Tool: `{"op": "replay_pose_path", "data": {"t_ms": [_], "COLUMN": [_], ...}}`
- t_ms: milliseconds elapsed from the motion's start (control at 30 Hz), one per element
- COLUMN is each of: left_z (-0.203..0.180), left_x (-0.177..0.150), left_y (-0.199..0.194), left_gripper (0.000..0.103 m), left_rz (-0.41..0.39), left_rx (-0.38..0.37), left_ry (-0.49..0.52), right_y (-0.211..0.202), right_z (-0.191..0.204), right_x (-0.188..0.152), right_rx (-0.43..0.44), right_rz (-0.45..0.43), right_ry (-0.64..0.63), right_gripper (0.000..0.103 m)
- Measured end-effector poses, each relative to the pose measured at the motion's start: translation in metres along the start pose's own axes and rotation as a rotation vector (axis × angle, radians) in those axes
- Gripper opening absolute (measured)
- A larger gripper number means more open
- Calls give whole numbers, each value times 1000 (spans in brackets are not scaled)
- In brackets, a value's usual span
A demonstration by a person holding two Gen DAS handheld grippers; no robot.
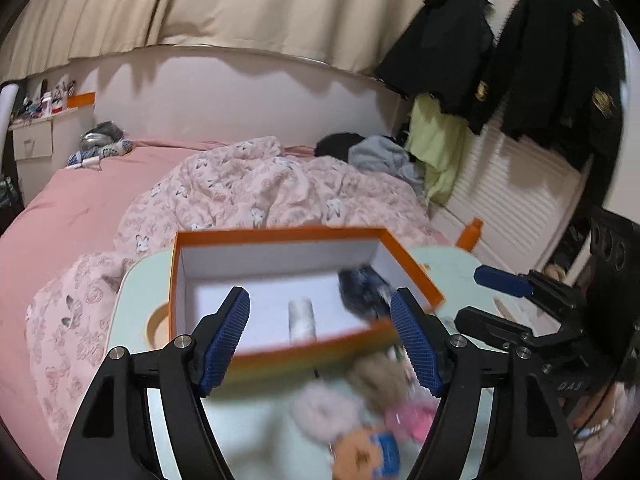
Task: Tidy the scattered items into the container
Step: 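Grasp the silver cup with the right tool while the left tool grasps the brown bear keychain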
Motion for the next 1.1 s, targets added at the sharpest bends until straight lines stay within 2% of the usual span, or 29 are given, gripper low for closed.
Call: {"op": "replay_pose_path", "data": {"t_ms": [133, 300, 467, 533, 567, 600, 700, 767, 800, 833, 867, 900, 1000, 1100], "left_z": [-8, -16, -33, -40, -43, -46, -49, -51, -52, -53, -55, -56, -56, -59], "left_x": [-38, -72, -84, -89, -93, -95, -99, -103, -106, -108, -111, -113, -113, -113], "left_y": [-19, -18, -14, -12, -10, -7, 0, 5, 7, 10, 12, 13, 11, 8], "left_gripper": [74, 74, 74, 74, 74, 74, 74, 73, 69, 60, 53, 50, 49, 47], "left_rz": [13, 30, 61, 82, 92, 97, 105, 124, 137, 146, 158, 164, 158, 144], "left_rx": [-25, 42, -13, -30, -28, -20, 18, 10, 5, 3, 1, 8, 16, 19], "left_ry": [40, 119, 139, 149, 157, 163, 159, 154, 153, 155, 160, 165, 164, 178], "right_y": [-21, -32, -27, -18, -12, -6, 9, 14, 17, 20, 23, 25, 21, 14], "right_z": [12, 25, 44, 50, 53, 55, 58, 57, 56, 55, 54, 53, 51, 48], "right_x": [-31, -72, -93, -96, -99, -102, -105, -102, -101, -102, -103, -105, -108, -106], "right_rx": [70, 130, 144, 154, 158, 162, 164, 151, 150, 151, 153, 151, 180, 193], "right_rz": [34, 114, 176, 213, 241, 265, 309, 316, 321, 331, 343, 350, 329, 288], "right_ry": [21, 46, -21, -52, -66, -76, -96, -108, -112, -113, -108, -101, -70, -47], "right_gripper": [81, 81, 81, 71, 58, 52, 52, 52, 49, 45, 31, 23, 14, 13]}}
Point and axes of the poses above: each gripper's, at about its wrist camera, not at the fingertips, and y roughly the way its jaws point, z to its left, x to its top, the point moved 4 cm from there along y, roughly the way its jaws point, and after that the axes turned 7 degrees about x, right-handed, at the moved point
